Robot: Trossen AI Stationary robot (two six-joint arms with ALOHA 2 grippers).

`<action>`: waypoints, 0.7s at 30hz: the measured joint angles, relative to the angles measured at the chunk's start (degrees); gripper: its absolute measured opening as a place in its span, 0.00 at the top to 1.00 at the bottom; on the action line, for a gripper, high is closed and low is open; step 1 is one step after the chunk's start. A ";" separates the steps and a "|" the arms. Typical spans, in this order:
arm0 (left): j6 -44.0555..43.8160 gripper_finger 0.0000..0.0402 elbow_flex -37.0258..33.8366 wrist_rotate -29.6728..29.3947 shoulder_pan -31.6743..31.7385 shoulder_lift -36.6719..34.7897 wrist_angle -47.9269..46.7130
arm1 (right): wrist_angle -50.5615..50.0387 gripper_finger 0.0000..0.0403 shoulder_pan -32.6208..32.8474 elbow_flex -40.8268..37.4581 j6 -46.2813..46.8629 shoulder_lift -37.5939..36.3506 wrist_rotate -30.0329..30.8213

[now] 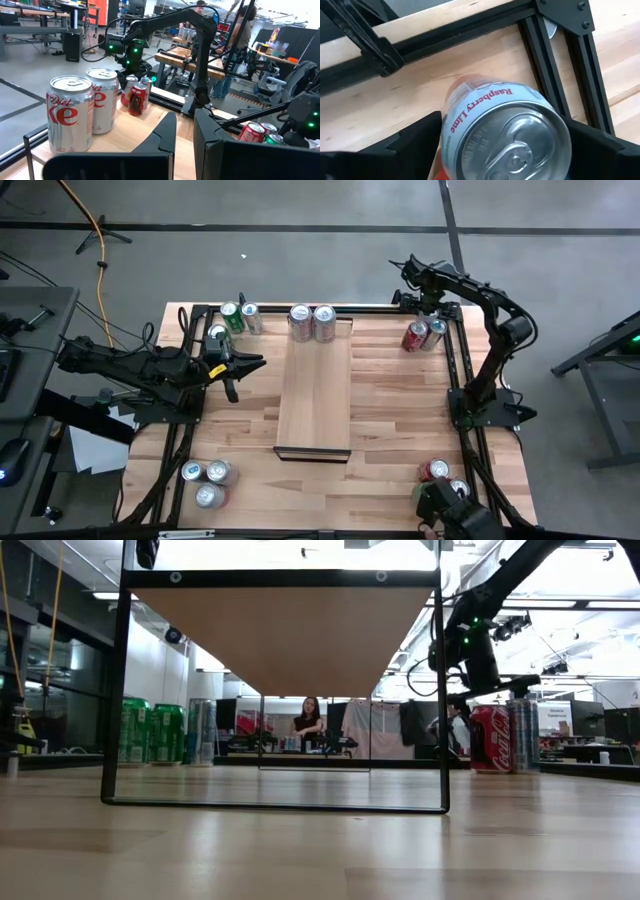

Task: Place canned beverage on shelf
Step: Move the pink white soda can to the bottom right

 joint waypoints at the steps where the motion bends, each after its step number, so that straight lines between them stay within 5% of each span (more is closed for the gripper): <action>1: 0.00 1.00 0.00 0.00 0.00 0.00 0.00 | 0.00 0.18 0.00 0.01 -0.05 0.04 0.01; 5: 0.00 1.00 0.00 -0.02 0.00 0.00 0.00 | 0.19 0.28 0.00 0.07 0.01 0.08 0.63; 13: 0.02 1.00 0.00 -0.09 0.00 0.00 0.00 | 0.65 0.28 0.60 -0.04 -4.92 -1.21 0.49; 21: -0.35 1.00 0.00 1.45 0.00 0.00 0.00 | 0.40 0.28 4.00 6.81 -12.25 -9.94 0.66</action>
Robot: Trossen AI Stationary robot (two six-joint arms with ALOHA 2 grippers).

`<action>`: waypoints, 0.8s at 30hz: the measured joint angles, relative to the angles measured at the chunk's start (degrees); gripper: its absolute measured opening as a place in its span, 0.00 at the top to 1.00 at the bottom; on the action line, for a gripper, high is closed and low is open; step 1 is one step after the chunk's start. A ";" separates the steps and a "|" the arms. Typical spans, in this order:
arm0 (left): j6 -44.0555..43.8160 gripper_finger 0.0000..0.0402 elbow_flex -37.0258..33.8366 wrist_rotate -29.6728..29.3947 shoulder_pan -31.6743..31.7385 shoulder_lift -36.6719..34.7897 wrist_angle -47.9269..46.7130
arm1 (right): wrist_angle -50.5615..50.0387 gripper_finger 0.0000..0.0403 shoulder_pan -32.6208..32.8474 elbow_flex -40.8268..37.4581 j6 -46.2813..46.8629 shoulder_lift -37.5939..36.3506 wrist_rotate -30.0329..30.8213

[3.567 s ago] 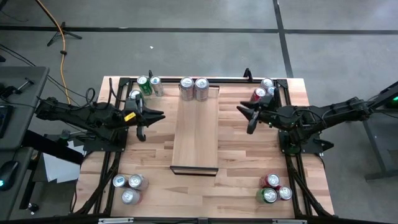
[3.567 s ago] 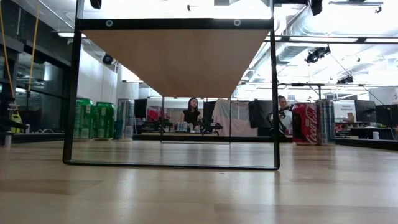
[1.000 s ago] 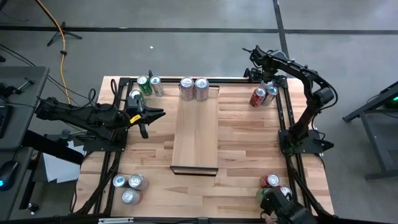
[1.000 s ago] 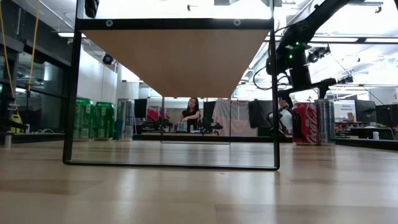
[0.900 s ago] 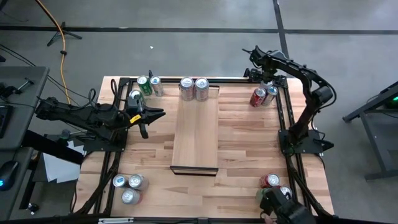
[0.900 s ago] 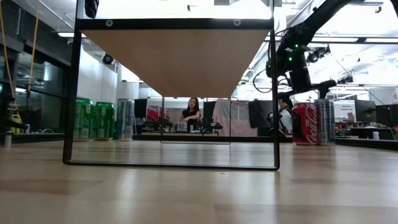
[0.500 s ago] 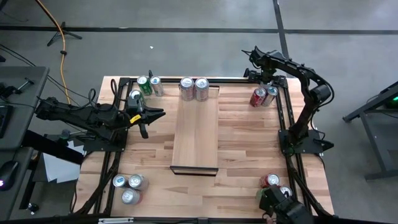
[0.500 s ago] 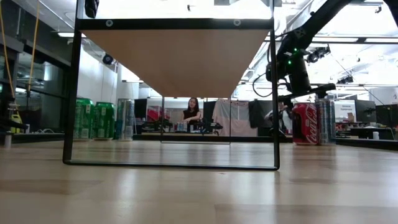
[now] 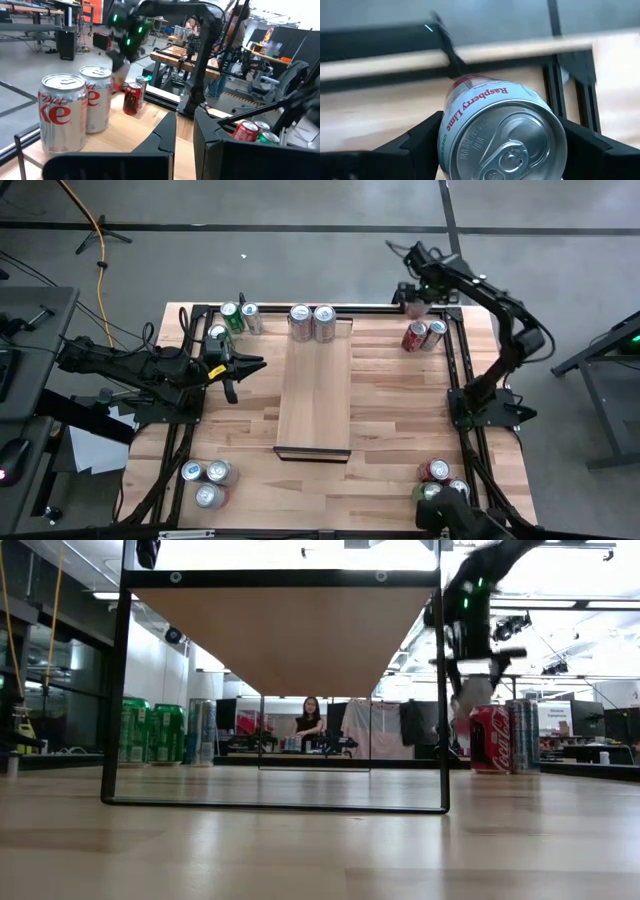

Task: Place canned beverage on shelf
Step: Move the pink white soda can to the bottom right

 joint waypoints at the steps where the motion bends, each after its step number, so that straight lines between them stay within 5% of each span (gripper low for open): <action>1: 0.42 1.00 0.00 0.08 0.00 0.02 0.00 | 0.22 0.28 0.62 1.42 -1.04 -1.20 0.05; 10: 0.42 1.00 0.00 0.40 0.00 0.00 0.00 | -5.30 0.28 11.65 16.63 -7.20 -7.50 0.37; 14: 0.40 1.00 0.00 2.09 -0.02 0.02 -0.02 | -10.04 0.28 19.59 21.74 -5.64 -7.53 5.24; 24: -5.64 1.00 0.00 2.25 -0.02 0.02 -0.02 | -14.83 0.28 33.80 24.38 -6.83 -7.51 7.79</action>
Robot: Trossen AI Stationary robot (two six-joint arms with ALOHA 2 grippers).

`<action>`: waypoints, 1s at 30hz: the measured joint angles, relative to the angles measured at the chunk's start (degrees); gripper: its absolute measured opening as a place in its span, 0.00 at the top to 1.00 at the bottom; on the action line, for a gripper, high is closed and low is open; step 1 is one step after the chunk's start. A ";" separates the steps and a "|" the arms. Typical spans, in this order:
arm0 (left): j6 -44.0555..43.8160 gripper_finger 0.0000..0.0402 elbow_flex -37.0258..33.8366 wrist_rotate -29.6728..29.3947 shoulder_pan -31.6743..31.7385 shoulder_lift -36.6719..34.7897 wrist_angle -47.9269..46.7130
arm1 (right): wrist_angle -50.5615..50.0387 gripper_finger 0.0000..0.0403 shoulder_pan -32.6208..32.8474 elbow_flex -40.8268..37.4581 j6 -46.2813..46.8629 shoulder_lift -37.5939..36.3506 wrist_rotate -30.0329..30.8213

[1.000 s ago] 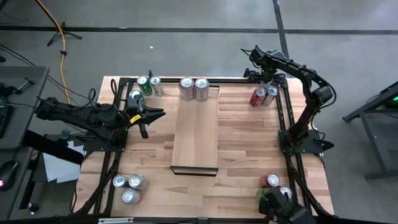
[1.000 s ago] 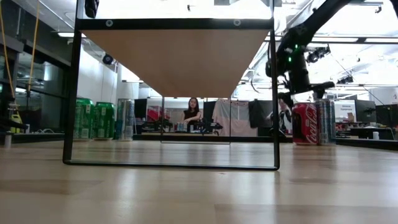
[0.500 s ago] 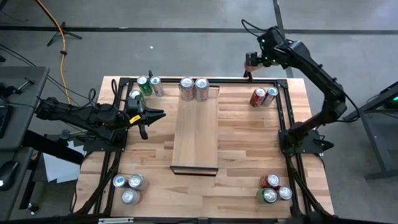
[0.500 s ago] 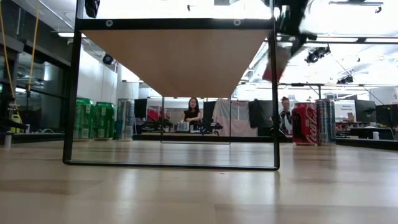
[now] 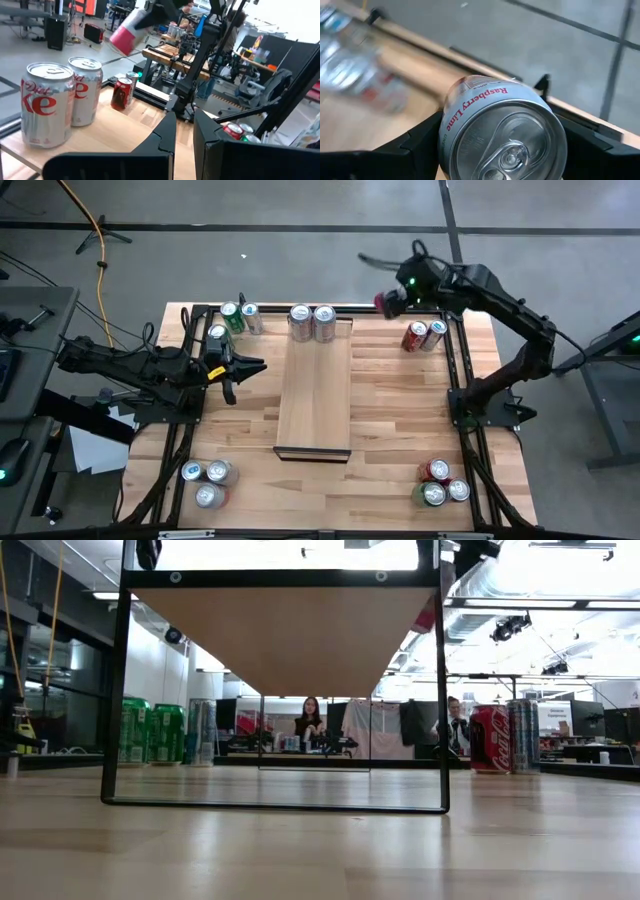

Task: Place canned beverage on shelf
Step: Move the pink white soda can to the bottom right

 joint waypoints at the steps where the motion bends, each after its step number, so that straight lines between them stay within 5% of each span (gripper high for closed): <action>1: -0.41 1.00 0.00 0.00 0.00 0.00 0.00 | -0.83 0.28 1.35 0.00 -0.70 0.00 -0.72; 9: -4.75 1.00 0.00 0.00 0.00 0.00 0.00 | -12.41 0.28 14.51 -0.70 -4.41 -0.10 -11.23; 15: -6.21 1.00 0.00 0.00 0.00 0.00 0.00 | -11.76 0.28 29.38 -10.08 1.49 -2.01 -16.14; 22: -7.51 1.00 0.00 -0.12 0.02 0.00 0.04 | -0.84 0.28 46.57 -28.20 19.64 -5.62 -19.28; 30: -7.49 1.00 0.00 -2.16 0.02 -0.02 0.04 | 12.69 0.28 55.37 -37.69 33.09 -2.39 -24.21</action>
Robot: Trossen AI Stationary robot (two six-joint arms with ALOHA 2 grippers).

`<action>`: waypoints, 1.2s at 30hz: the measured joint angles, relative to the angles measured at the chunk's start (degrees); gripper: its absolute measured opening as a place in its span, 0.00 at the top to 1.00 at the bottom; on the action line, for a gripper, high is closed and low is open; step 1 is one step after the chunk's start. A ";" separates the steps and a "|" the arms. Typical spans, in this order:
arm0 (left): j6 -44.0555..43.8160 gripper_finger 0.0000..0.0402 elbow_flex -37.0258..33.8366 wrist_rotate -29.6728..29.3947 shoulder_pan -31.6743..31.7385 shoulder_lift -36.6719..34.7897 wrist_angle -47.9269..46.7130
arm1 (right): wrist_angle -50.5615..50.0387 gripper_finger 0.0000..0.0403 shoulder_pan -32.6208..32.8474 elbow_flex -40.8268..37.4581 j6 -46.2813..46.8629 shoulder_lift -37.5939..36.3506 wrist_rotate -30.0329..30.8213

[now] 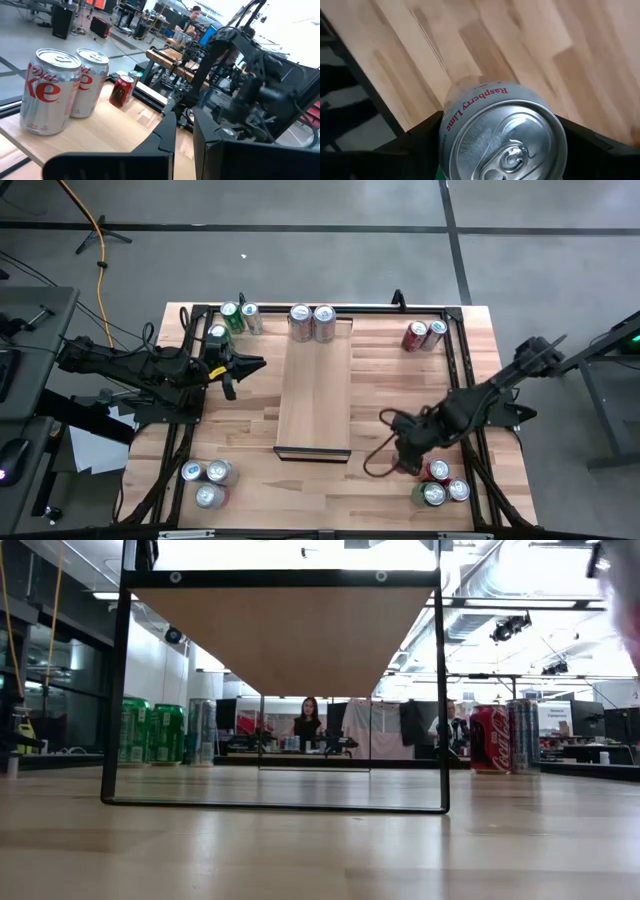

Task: Place canned beverage on shelf
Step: Move the pink white soda can to the bottom right

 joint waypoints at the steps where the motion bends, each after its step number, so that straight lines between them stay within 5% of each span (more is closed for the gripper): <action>1: 0.00 1.00 0.00 -0.01 0.00 0.02 0.00 | -0.26 0.28 0.54 -0.18 0.32 0.69 -0.16; 19: 0.18 1.00 0.00 0.09 0.00 0.02 0.00 | 5.60 0.26 1.68 -0.27 0.53 12.13 -4.17; 25: 2.57 1.00 0.00 0.19 0.00 0.02 0.00 | 5.62 0.17 1.68 -0.16 -0.27 12.71 -4.24; 36: 6.87 1.00 0.00 0.15 0.00 0.02 0.00 | 5.56 0.15 1.68 -0.16 -0.42 12.77 -4.22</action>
